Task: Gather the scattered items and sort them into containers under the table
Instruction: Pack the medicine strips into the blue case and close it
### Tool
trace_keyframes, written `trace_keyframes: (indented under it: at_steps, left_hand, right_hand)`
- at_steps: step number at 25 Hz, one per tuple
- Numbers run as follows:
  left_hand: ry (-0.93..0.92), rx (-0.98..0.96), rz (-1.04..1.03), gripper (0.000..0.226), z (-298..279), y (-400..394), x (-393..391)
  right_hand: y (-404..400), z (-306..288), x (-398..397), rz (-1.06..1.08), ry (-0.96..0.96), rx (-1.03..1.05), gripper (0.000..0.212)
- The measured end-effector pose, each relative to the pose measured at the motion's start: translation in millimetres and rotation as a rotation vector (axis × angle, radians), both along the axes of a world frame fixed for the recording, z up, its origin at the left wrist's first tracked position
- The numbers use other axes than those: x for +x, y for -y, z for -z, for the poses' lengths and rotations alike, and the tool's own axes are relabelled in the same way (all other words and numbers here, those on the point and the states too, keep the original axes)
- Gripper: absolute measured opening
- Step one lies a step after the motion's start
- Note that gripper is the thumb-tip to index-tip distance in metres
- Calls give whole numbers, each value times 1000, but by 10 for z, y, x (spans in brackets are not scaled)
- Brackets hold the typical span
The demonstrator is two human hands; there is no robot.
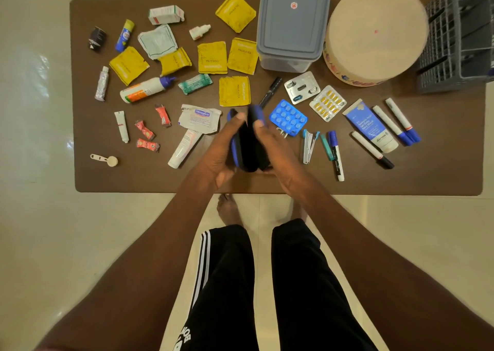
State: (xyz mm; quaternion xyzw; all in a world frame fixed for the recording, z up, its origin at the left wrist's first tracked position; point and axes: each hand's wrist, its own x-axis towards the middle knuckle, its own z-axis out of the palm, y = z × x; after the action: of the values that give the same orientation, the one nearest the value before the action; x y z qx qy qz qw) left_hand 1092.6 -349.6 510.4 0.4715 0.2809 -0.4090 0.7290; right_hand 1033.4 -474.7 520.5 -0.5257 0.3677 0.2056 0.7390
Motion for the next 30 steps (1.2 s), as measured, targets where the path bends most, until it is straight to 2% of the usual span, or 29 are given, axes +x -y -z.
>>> trace_keyframes:
  at_steps: [2, 4, 5, 10, 13, 16, 18, 19, 23, 27, 30]
  left_hand:
    - [-97, -107, -157, 50, 76, -235, -15]
    - [-135, -156, -197, 61, 135, -431, -4]
    - [-129, -144, -192, 62, 178, -485, -7]
    - [-116, -74, -255, 58, 279, -566, -36]
    - [-137, -97, -309, 59, 373, -714, -57]
    - [-152, -131, -306, 57, 448, -887, -97]
    - [-175, -76, -298, 53, 482, -962, -105]
    - [-184, -33, -298, 50, 500, -981, -114]
    - [-207, 157, -225, 46, 614, -1022, -133]
    - [-206, 229, -132, 38, 685, -1003, -142]
    - [-217, 208, -147, 34, 733, -980, -157]
  right_hand:
    - [146, 113, -1, 222, -107, 218, 64]
    - [319, 198, -40, 346, -96, 463, 70]
    - [369, 238, -69, 373, -94, 519, 72]
    - [307, 347, -86, 377, -85, 526, 68]
    - [150, 491, 11, 405, -134, 310, 55]
    - [-55, 689, 51, 434, -221, 35, 55]
    - [-162, 740, 112, 444, -209, -101, 56]
    - [-186, 749, 140, 409, -187, -228, 57]
    - [-281, 786, 176, 55, -181, -807, 67]
    - [-303, 780, 135, -146, -128, -1144, 56]
    - [-157, 776, 129, -110, -114, -1243, 40]
